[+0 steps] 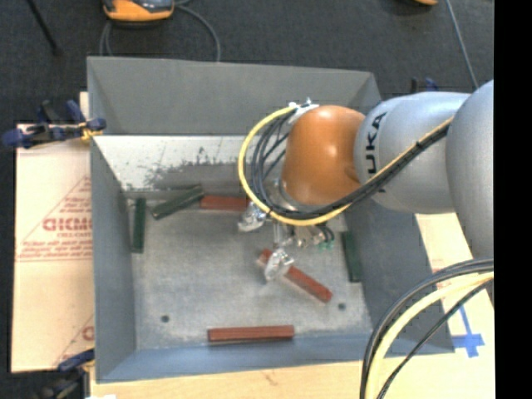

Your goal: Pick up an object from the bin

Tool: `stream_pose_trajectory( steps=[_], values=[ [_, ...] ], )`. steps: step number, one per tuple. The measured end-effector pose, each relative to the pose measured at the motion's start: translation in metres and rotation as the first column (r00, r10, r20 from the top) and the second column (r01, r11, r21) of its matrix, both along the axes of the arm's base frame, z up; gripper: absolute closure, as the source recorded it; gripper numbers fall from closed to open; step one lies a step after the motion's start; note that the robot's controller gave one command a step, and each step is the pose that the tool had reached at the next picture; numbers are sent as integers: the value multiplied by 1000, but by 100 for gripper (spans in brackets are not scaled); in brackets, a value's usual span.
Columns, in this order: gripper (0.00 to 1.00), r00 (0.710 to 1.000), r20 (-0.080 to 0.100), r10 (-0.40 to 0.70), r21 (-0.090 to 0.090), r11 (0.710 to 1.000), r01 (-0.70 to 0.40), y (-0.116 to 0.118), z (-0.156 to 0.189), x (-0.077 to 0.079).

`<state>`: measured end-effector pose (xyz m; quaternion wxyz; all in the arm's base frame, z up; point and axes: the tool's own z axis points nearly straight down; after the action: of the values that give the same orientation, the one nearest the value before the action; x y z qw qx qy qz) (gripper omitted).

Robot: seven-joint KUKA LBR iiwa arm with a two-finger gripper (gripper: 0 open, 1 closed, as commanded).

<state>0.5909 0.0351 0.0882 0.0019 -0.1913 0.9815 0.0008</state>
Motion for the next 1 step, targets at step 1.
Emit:
stream_pose_trajectory(
  steps=[1],
  values=[
    [0,1000,0,-1,0,1000,1,0,0,0]
  ],
)
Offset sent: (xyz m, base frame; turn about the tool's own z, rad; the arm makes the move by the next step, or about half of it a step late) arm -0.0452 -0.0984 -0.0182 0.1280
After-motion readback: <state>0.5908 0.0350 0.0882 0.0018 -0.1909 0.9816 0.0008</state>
